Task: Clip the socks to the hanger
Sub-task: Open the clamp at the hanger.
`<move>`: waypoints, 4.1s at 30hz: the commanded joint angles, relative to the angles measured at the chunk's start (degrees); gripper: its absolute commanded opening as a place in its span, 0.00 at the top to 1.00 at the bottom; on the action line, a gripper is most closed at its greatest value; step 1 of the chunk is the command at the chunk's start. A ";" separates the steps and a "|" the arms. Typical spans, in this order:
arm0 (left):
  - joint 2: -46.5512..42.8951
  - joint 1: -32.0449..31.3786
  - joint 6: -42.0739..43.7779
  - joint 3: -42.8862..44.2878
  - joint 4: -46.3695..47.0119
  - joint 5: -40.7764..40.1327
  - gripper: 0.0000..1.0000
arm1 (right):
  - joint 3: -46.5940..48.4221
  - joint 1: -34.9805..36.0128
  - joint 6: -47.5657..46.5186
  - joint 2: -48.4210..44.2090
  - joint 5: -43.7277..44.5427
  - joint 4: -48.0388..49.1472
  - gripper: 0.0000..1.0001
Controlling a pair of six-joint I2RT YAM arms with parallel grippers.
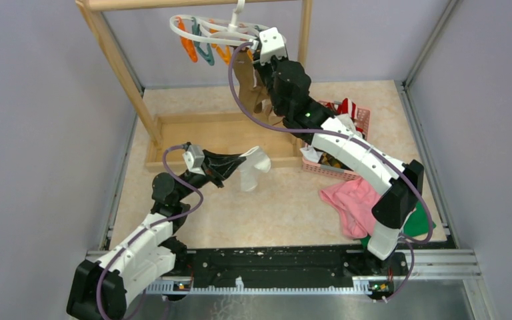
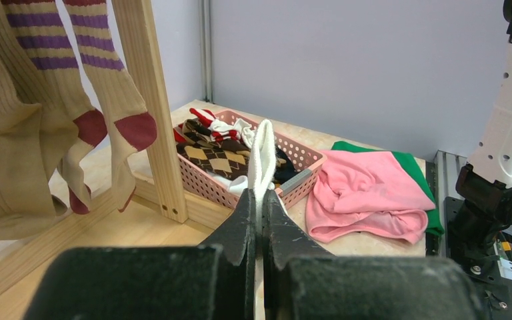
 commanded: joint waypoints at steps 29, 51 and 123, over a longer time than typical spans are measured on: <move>14.99 -2.98 5.59 16.06 4.82 -16.83 1.00 | 0.24 -0.89 7.86 -5.27 -6.51 -0.71 1.00; 29.55 -10.14 14.00 31.95 0.74 -41.36 1.00 | -0.88 -1.93 9.99 -6.07 -8.88 -1.04 1.00; 37.27 -13.86 9.74 41.44 5.85 -48.77 1.00 | 0.22 -3.08 13.01 -4.31 -11.36 -2.70 1.00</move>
